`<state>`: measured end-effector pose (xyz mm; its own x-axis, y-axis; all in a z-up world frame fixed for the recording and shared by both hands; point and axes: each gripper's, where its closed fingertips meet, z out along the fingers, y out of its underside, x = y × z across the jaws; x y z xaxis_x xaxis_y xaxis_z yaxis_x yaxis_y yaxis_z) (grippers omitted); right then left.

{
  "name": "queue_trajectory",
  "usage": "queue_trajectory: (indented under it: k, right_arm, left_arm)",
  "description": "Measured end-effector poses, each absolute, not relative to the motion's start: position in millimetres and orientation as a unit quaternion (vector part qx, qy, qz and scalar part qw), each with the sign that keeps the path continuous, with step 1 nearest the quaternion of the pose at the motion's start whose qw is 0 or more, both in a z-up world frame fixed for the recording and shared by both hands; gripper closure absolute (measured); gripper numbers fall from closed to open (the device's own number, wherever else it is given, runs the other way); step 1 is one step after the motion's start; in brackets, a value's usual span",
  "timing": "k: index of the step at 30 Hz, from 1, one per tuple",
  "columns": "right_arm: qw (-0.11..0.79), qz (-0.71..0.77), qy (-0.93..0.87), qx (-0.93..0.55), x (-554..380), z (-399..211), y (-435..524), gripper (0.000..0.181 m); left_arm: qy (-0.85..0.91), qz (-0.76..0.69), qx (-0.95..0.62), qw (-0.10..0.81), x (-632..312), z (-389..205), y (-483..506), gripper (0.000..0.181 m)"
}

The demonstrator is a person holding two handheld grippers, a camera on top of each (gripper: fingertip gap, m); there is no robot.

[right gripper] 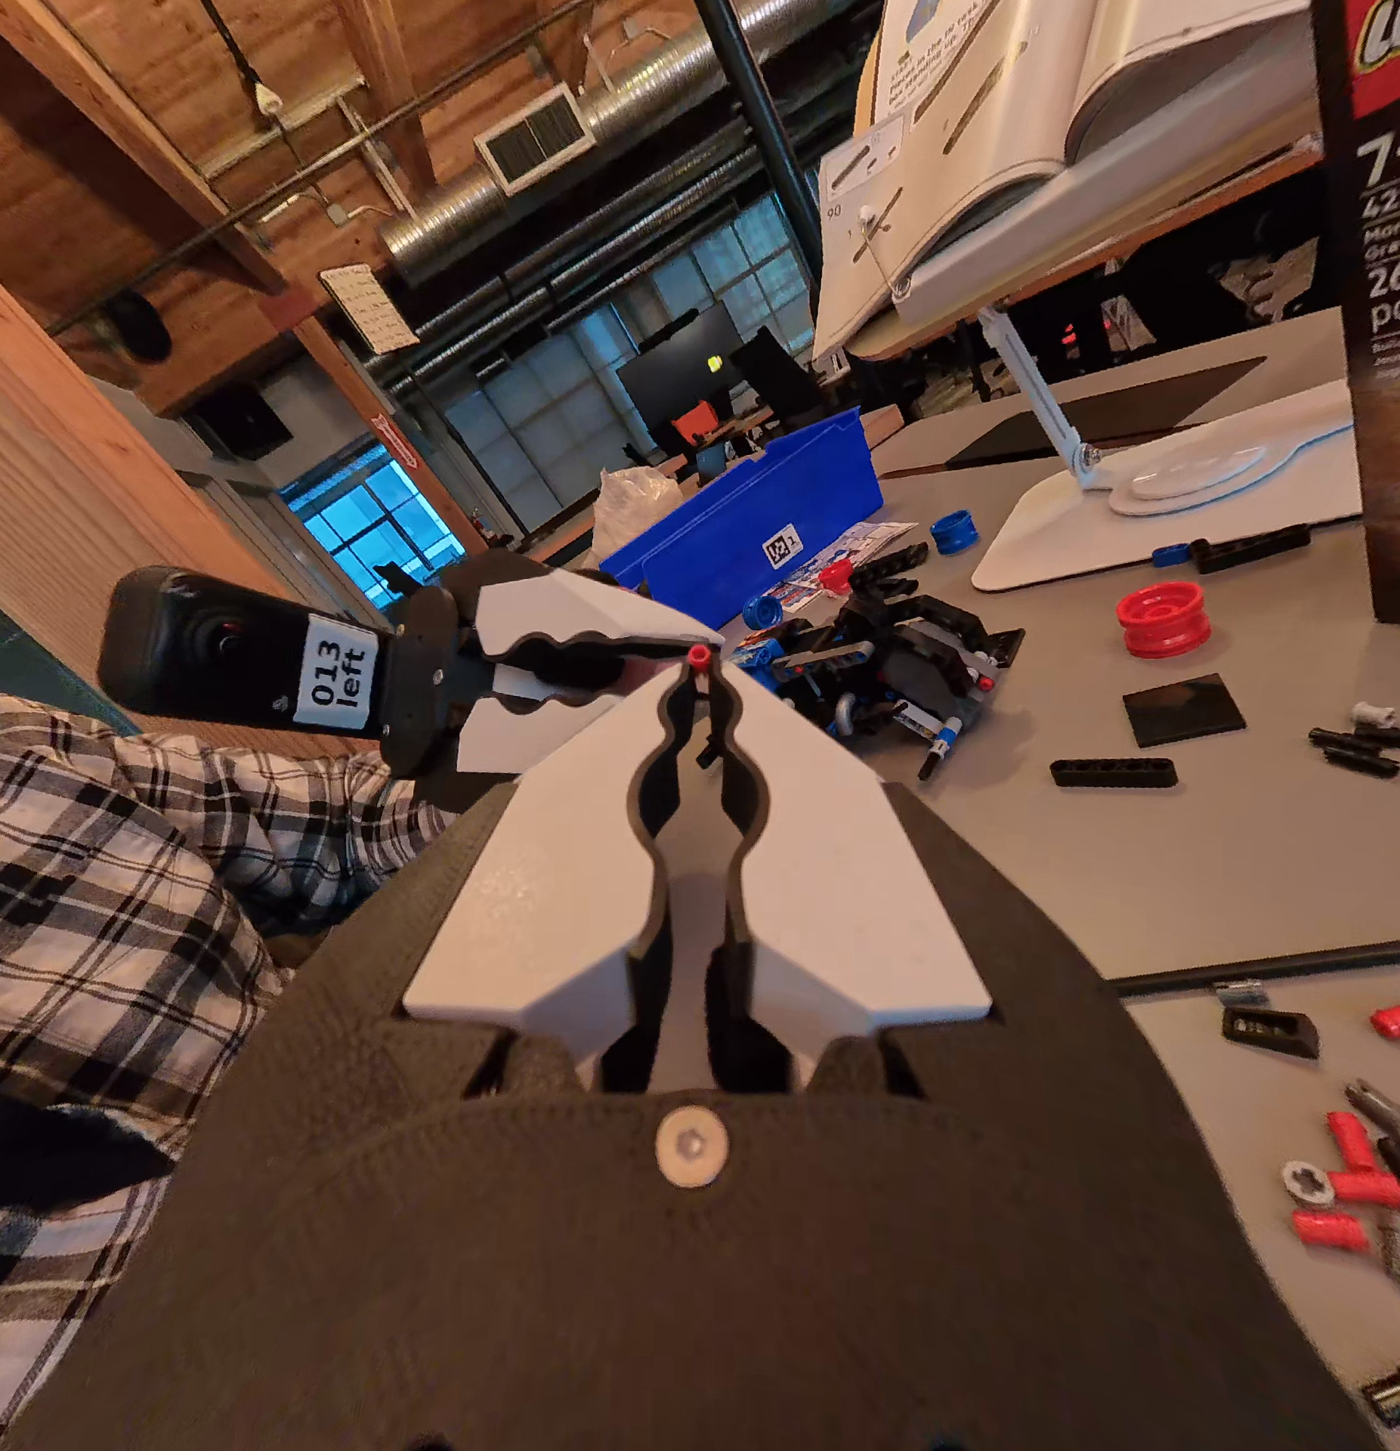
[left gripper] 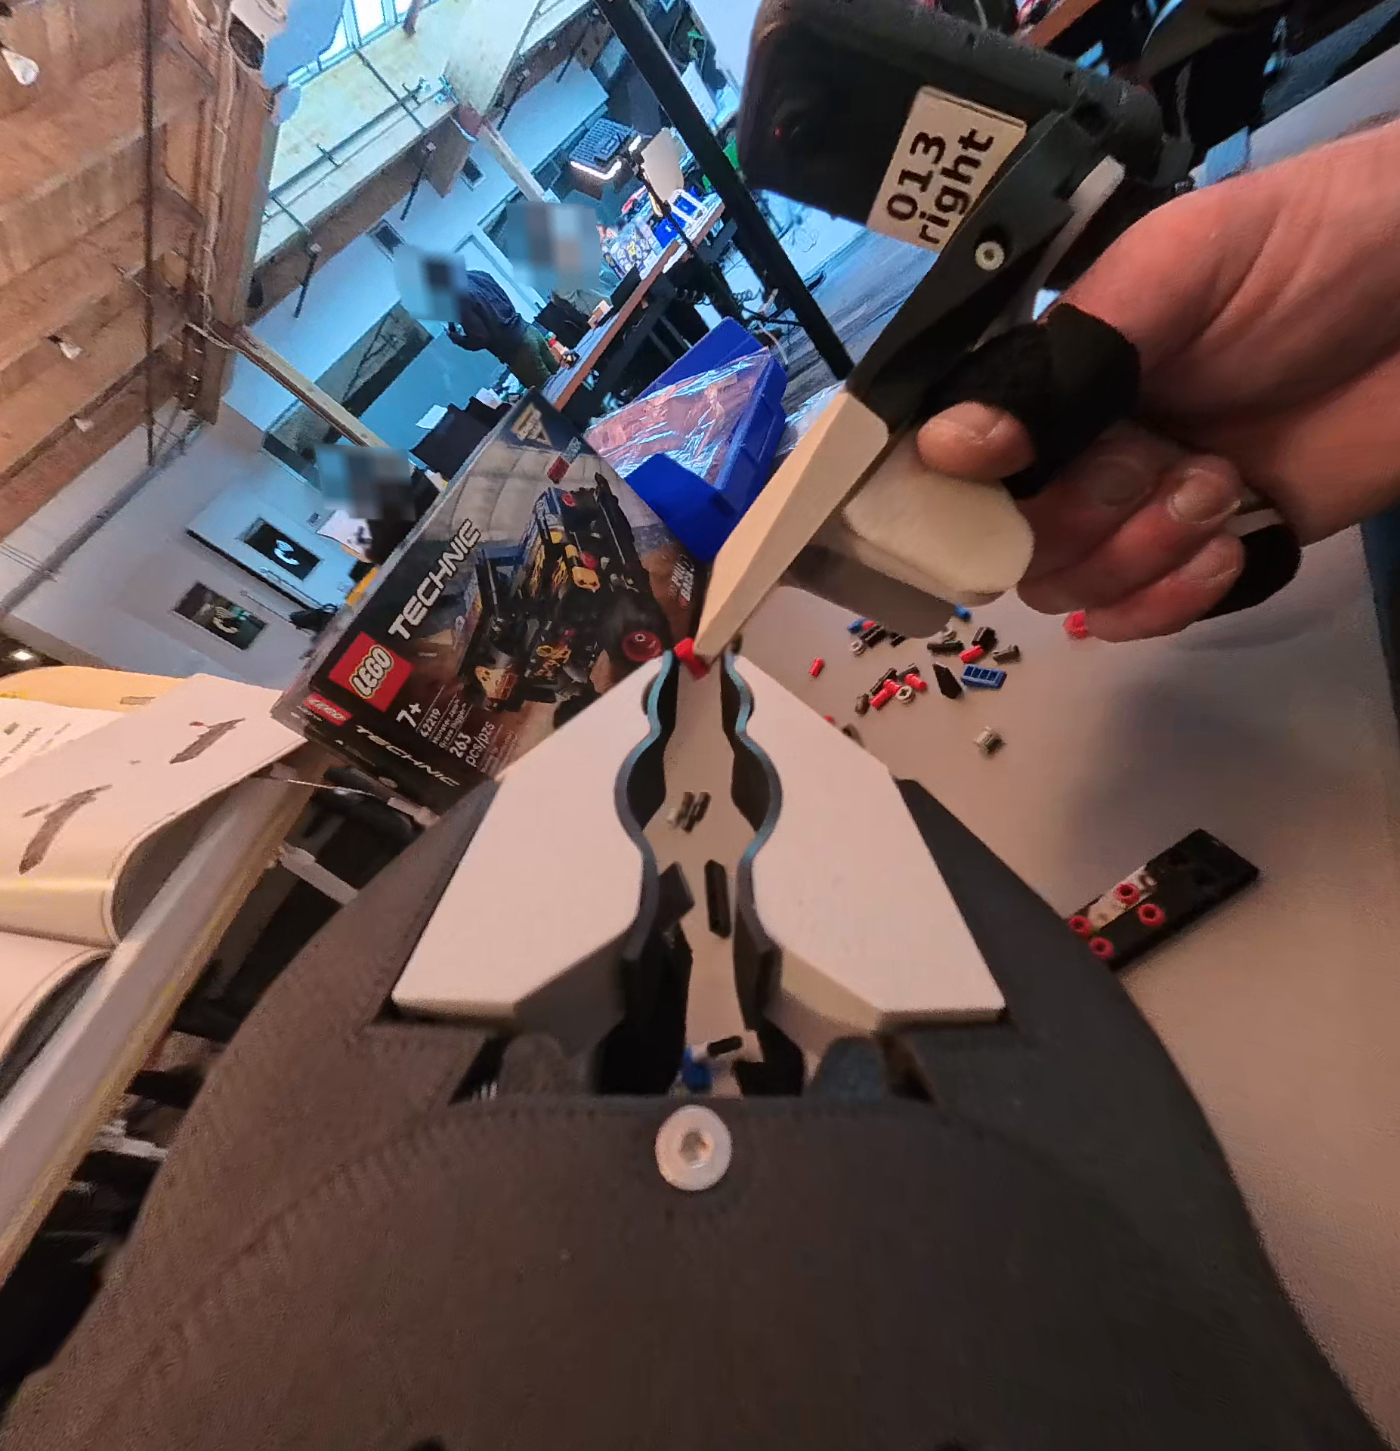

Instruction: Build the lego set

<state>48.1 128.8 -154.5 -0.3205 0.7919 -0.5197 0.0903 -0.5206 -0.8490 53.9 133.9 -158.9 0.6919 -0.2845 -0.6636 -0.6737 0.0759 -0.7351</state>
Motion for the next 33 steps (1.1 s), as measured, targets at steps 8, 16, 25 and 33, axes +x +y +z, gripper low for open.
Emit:
queue_trajectory:
  k: [8, 16, 25, 33]
  right_arm:
    - [0.25, 0.687, -0.434, -0.527, 47.9, -159.1, 126.2, 0.18]
    - [0.237, 0.682, -0.45, -0.526, 51.0, -164.0, 123.8, 0.18]
    - [0.248, 0.657, -0.482, -0.524, 53.1, -168.8, 122.4, 0.175]
    - [0.248, 0.655, -0.49, -0.52, 53.4, -169.6, 119.5, 0.178]
  left_arm:
    - [0.412, 0.194, -0.648, 0.611, 52.8, -163.6, 131.6, 0.175]
    - [0.443, 0.203, -0.64, 0.594, 54.0, -168.4, 129.2, 0.178]
    - [0.467, 0.217, -0.633, 0.579, 53.7, -171.4, 127.7, 0.179]
    - [0.478, 0.227, -0.628, 0.571, 57.8, -175.0, 127.4, 0.179]
